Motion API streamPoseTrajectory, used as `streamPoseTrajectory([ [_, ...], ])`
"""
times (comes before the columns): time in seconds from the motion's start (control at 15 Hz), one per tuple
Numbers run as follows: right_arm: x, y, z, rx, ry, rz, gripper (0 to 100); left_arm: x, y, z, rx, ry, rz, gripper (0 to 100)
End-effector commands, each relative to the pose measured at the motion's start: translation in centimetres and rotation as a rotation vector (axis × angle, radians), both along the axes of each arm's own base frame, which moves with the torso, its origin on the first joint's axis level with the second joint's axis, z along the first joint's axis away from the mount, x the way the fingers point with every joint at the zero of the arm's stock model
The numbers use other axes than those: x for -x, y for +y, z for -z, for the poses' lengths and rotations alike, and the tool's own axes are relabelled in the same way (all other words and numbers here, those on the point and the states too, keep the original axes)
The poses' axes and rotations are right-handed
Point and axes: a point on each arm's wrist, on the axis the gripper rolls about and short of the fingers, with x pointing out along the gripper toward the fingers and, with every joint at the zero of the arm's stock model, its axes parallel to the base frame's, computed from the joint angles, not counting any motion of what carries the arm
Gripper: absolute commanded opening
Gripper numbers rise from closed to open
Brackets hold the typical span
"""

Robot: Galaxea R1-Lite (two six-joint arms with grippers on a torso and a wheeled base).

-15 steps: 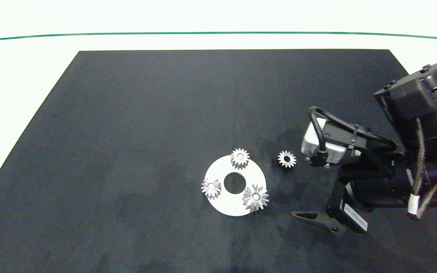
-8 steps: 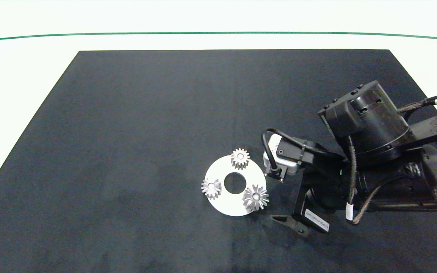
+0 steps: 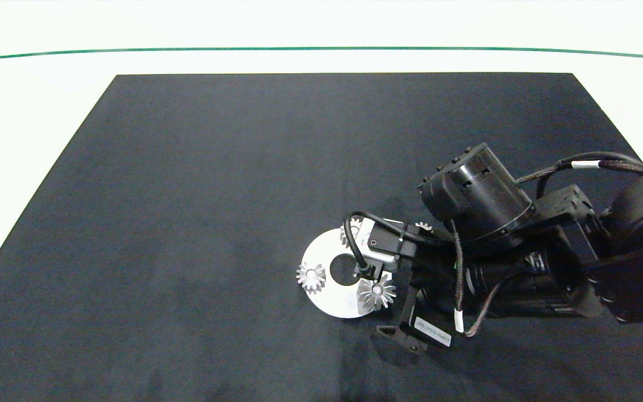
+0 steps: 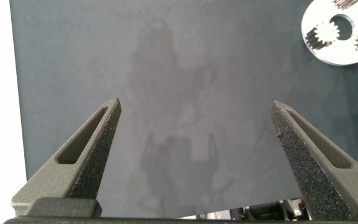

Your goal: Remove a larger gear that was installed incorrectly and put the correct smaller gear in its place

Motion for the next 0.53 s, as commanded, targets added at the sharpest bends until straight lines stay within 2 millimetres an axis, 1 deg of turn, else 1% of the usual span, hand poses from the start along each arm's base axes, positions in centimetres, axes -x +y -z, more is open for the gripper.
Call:
streamPoseTrajectory([
  [0.07, -0.7, 0.9, 0.7, 0.027, 0.001, 0.007, 100, 0.0, 0.0, 0.0, 0.000, 0.001, 0.000, 100],
  [0.2, -0.9, 1.3, 1.2, 0.038, 0.011, 0.004, 100, 0.0, 0.0, 0.0, -0.001, 0.002, 0.000, 100],
  [0.53, -1.7, 2.1, 1.6, 0.041, 0.015, 0.005, 100, 0.0, 0.0, 0.0, -0.001, 0.004, 0.000, 100],
])
